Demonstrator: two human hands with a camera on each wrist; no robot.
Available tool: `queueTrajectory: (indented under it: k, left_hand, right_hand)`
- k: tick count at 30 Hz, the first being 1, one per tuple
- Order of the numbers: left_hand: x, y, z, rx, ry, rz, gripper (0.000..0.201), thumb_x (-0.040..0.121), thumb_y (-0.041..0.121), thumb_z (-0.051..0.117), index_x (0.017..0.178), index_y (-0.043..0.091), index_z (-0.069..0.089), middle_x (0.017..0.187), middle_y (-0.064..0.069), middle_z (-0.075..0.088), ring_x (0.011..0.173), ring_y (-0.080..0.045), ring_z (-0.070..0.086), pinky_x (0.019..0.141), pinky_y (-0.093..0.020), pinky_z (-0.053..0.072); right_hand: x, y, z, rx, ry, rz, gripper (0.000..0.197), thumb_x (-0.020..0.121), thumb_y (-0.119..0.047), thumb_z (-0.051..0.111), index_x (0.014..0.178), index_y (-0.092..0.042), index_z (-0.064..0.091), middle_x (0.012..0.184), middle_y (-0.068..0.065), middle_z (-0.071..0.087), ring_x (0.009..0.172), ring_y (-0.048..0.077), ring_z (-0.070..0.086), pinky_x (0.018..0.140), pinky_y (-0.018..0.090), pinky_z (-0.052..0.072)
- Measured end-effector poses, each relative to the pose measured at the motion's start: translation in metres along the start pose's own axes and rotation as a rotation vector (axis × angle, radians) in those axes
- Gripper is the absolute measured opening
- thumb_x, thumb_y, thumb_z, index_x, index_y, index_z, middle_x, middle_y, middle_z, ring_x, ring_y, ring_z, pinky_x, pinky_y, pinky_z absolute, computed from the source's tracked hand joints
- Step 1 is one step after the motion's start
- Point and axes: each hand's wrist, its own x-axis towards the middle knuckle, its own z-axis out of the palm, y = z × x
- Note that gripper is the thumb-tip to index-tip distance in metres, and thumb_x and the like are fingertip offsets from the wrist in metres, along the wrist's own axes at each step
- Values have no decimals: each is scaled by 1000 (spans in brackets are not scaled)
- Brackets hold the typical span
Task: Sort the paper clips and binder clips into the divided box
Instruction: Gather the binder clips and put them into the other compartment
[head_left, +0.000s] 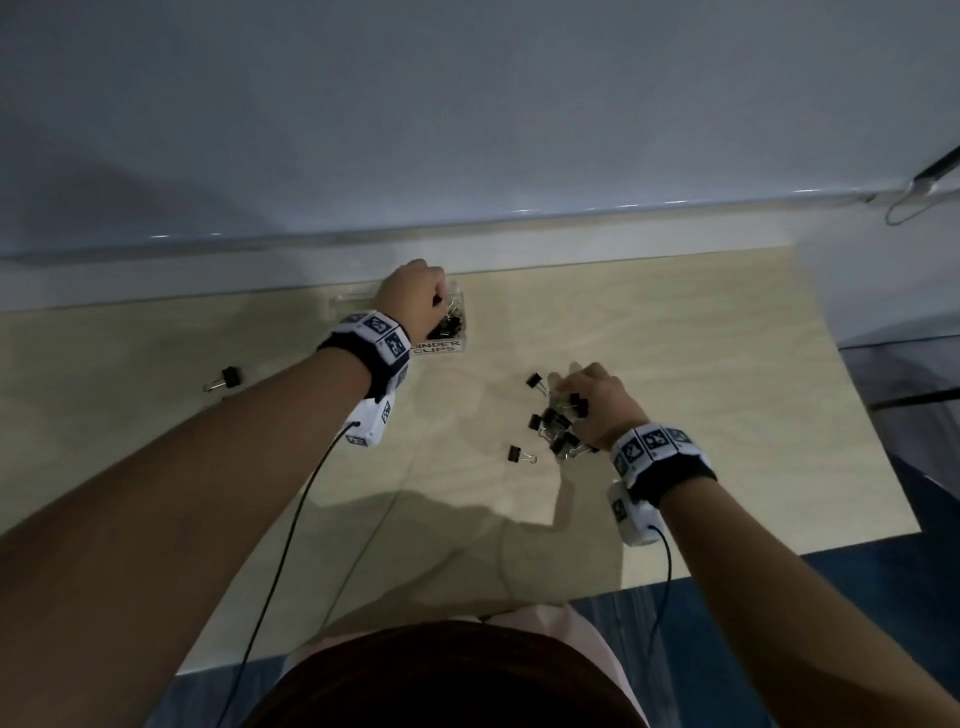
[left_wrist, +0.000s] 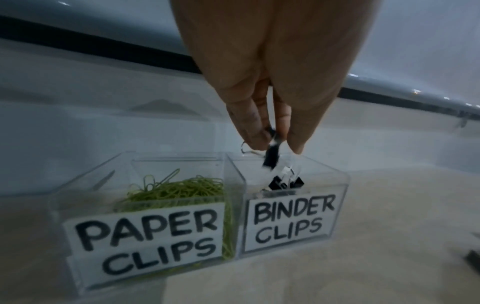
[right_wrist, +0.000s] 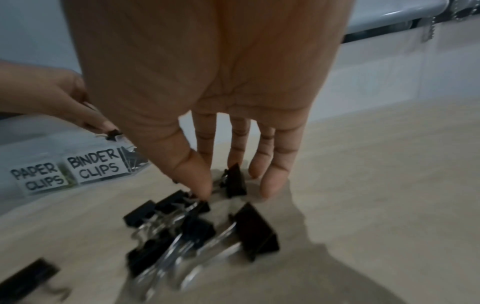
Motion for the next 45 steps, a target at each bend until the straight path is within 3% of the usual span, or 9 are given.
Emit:
queueTrajectory:
  k: [6,10,12,15,20,24,37,43,45]
  left_hand:
    - [-40,26,31,151,41,194,27,84,28,60,106,11,61,117,-6,52,114,-26,43,87,-43,48]
    - [-85,46,77,86,-420,351,52,80,41,67,124,19,51,125,0,45,111,-18,44,93,-33,44]
    - [-97,48,101,126,-501,369,70,75,45,72,131,15,43,128,-3,40,115,-21,39,99,-35,41]
    - [-100,50,117,94,-406,326,71,74,40,74,131,10,43,130,-5,40,117,-24,40,102,-35,38]
    - [-97,49,115,-48,-337,278,42,82,21,68,117,8,51,118,-8,51,107,-25,49,90,-33,42]
    - [-98,37,108,-39,-303,288,28,82,13,59,108,6,54,110,-11,54,99,-28,50,82,-36,43]
    - [-94,13,84,18,-285,52,11,81,10,55,84,1,62,102,-11,48,83,-28,54,78,-41,49]
    - [-80,9,45,-179,-58,7,8,84,14,60,82,7,62,97,-2,51,78,-16,53,74,-25,46]
    - [-64,3,26,-188,67,-18,8,85,14,60,85,8,64,100,-2,52,83,-14,52,77,-22,43]
  right_hand:
    - [-16,-10,19,-15,-19,-19,49,74,-20,68,121,-22,56,125,8,39,112,32,40,92,43,46]
    - [-20,-18,28,-5,-7,-51,52,72,-27,73,121,-26,55,125,7,39,111,31,39,91,45,47]
    - [-18,-20,30,24,-8,-58,50,71,-22,75,118,-24,58,123,8,41,109,31,41,91,45,47]
    - [-16,-24,29,100,30,-111,36,68,-12,74,103,-17,65,109,10,46,96,31,52,86,40,50]
    - [-16,-30,29,122,111,-185,22,62,0,73,83,-4,69,81,12,55,81,31,59,71,25,42]
    - [-12,-29,32,176,136,-134,15,59,0,75,71,-4,67,77,13,56,67,26,54,63,27,42]
    - [-3,-30,40,281,177,-145,16,58,0,80,68,-5,68,71,-6,49,70,15,51,60,4,34]
    - [5,-53,24,384,100,-34,19,63,-16,84,72,-11,68,71,1,64,62,14,59,59,26,51]
    - [14,-68,13,425,109,-43,18,63,-14,83,73,-14,68,73,3,67,68,16,62,67,27,55]
